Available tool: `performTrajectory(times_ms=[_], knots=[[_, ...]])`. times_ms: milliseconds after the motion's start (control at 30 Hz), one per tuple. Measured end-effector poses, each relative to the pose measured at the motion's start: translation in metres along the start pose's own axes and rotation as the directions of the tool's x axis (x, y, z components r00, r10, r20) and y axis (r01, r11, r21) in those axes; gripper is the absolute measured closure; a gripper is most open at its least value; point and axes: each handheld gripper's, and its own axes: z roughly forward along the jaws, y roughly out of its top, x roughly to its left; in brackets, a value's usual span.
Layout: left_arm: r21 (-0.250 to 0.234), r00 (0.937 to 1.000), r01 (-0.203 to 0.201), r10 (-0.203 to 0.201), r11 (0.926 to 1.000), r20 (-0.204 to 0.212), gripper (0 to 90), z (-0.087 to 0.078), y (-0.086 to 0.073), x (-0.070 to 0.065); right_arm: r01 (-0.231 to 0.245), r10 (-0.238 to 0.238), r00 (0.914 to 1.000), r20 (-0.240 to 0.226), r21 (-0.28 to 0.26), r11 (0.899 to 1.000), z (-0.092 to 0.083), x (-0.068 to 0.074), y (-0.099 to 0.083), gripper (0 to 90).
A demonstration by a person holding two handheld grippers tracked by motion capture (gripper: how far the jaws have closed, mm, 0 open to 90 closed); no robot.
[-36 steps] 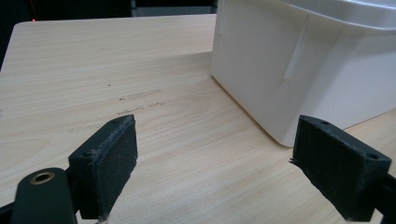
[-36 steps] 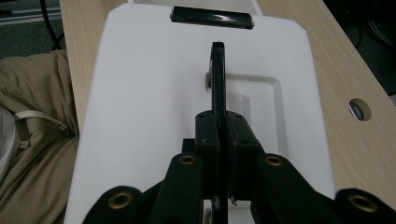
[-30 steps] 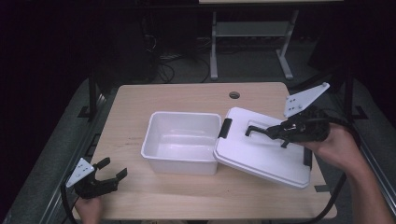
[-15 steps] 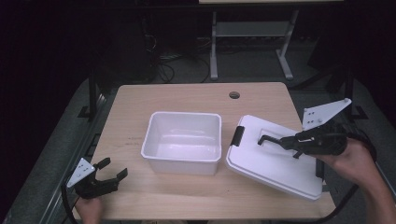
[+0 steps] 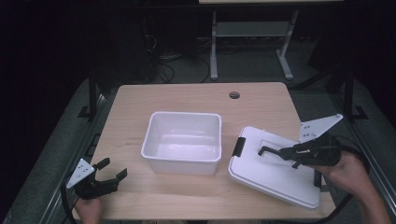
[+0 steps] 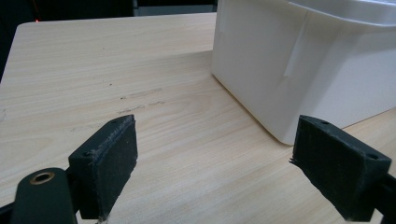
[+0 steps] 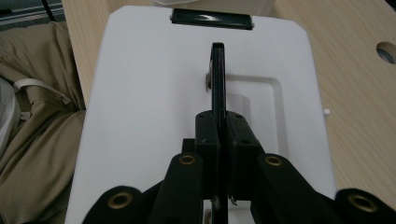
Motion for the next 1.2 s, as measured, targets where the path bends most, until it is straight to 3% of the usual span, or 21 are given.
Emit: performTrajectory(times_ms=[467, 1200], knots=[[-0.002, 1.0000, 0.003, -0.003, 1.0000, -0.004, 13.0, -0.001, 0.000, 0.001, -0.002, 0.002, 0.9996, -0.027, -0.007, 1.000, 0.024, 0.003, -0.013, 84.6], [-0.003, 1.0000, 0.005, -0.005, 1.0000, -0.005, 13.0, -0.001, -0.001, 0.001, -0.025, 0.030, 0.9970, -0.071, 0.057, 0.998, 0.077, -0.004, -0.033, 84.5]])
